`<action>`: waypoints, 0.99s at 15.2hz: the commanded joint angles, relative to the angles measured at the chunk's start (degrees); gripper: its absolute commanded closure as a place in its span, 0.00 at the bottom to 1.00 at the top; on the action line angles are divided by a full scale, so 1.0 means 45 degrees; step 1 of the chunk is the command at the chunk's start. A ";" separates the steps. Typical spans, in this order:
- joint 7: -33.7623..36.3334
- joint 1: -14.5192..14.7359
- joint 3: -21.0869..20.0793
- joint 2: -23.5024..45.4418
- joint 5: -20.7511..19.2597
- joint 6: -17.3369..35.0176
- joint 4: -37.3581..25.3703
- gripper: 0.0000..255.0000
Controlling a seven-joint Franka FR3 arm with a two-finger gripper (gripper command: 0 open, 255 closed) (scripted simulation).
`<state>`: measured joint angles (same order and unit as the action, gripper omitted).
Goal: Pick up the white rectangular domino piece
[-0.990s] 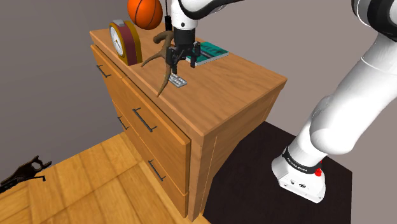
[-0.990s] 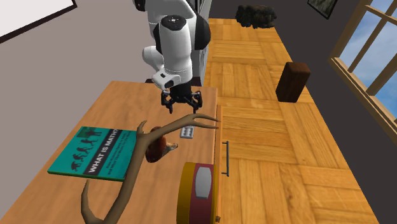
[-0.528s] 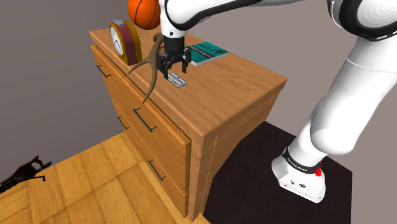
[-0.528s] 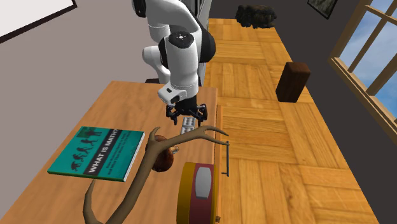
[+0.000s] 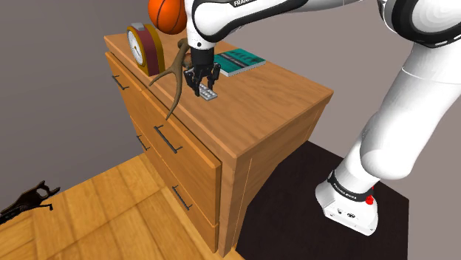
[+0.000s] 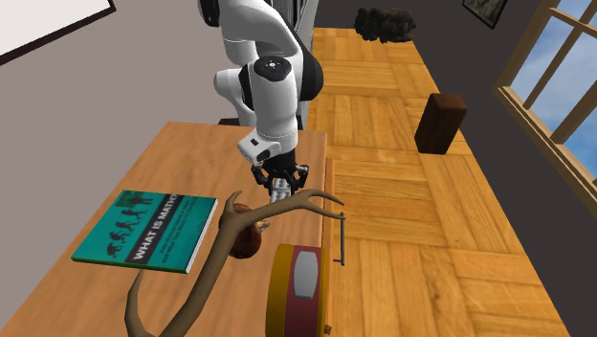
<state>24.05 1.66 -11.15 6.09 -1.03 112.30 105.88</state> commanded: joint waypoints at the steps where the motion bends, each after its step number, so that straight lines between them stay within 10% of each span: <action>1: 0.0007 0.0028 -0.0034 0.0022 0.0029 0.0001 0.0041 1.00; 15: -0.0038 0.0017 -0.0030 -0.0194 0.0082 -0.1437 -0.1184 1.00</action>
<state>23.85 1.72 -11.27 5.25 -0.66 106.72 101.39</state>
